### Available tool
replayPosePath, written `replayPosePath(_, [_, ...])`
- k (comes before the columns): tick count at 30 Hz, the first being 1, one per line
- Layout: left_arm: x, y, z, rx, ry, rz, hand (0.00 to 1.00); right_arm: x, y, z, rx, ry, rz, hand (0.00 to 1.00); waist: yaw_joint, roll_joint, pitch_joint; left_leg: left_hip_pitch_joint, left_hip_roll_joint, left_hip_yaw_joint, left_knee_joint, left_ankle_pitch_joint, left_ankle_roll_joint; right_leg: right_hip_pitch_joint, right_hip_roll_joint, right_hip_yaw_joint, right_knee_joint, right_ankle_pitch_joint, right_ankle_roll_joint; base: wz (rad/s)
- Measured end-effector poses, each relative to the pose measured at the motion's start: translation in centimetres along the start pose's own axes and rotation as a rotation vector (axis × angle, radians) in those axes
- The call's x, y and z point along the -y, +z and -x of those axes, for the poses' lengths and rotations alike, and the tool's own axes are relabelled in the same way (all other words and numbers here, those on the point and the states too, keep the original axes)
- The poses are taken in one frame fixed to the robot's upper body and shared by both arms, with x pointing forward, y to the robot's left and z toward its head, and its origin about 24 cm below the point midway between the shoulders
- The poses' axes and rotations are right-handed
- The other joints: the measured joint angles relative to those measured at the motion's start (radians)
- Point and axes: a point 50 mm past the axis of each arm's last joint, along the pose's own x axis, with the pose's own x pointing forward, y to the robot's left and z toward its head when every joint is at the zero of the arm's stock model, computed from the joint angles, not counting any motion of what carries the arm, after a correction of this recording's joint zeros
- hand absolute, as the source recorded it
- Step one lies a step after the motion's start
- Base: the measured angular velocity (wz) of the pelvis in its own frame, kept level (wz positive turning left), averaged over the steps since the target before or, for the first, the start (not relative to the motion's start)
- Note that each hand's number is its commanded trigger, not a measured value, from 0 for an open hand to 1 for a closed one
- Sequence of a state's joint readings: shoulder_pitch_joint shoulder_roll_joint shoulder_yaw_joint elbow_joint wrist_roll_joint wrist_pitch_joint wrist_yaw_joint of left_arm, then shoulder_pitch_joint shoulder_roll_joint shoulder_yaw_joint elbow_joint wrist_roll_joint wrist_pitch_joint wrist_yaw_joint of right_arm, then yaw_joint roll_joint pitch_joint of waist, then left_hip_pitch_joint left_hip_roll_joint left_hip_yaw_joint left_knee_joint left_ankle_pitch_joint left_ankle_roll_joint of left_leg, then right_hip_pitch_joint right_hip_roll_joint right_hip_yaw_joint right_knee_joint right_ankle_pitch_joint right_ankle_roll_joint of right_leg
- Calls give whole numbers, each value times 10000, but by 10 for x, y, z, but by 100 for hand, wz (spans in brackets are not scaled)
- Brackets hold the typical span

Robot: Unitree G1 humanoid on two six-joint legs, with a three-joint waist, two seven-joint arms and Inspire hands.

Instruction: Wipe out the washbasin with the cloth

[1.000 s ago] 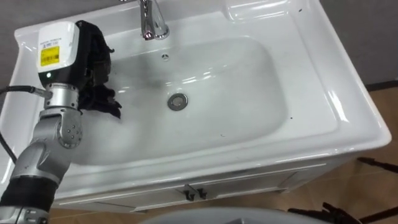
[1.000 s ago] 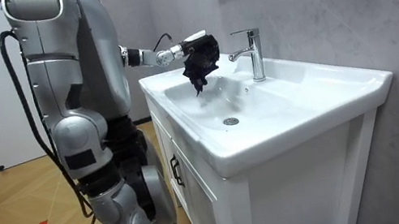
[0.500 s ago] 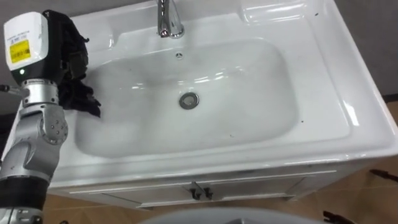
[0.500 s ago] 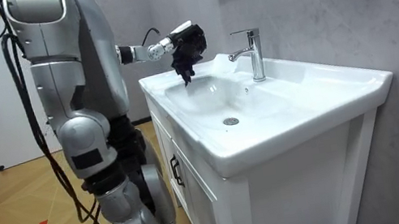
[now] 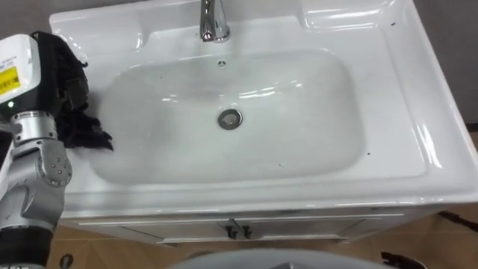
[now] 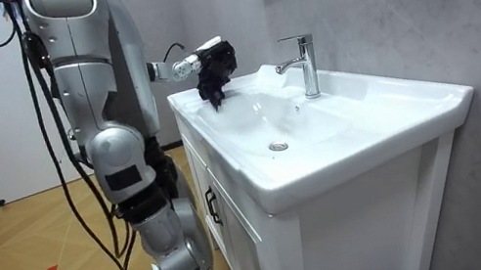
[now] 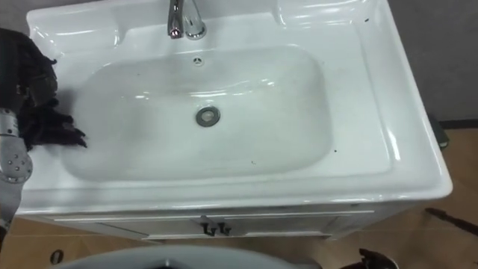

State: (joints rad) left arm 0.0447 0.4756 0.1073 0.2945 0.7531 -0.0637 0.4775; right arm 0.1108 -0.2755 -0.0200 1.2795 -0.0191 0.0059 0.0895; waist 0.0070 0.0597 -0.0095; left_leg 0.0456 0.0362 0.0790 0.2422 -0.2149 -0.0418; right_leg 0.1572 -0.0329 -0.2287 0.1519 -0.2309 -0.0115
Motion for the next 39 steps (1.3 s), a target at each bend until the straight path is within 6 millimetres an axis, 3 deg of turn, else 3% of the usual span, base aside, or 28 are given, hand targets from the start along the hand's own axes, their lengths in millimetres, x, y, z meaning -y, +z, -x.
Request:
replayPosePath(10, [8, 1, 4, -240, -187, 266, 100, -1, -1, 0, 28, 124, -121, 0, -25, 225, 80, 69, -11, 28, -21, 5, 11, 12, -24, 76, 49, 7, 10, 0])
replayPosePath(18, [13, -4, 7, -488, -428, 178, 100, -2, 0, 0, 24, 285, 123, 0, -46, 249, 103, -21, -14, 49, -53, 6, 14, -107, -25, 123, 37, 7, 11, 0])
replayPosePath(28, [37, -23, 28, -1782, -1451, -87, 100, -1, -4, 0, -173, 125, -582, 0, -55, 293, 84, 5, -12, 88, -112, 6, 13, -86, -30, 63, 102, 9, 13, -1])
replayPosePath(39, [38, -32, 38, -2039, -1491, -336, 100, 0, -15, 2, -570, 201, -975, 0, 19, 118, 1, 352, -134, 234, -215, 56, 96, 69, -169, 244, 210, -58, 125, -3])
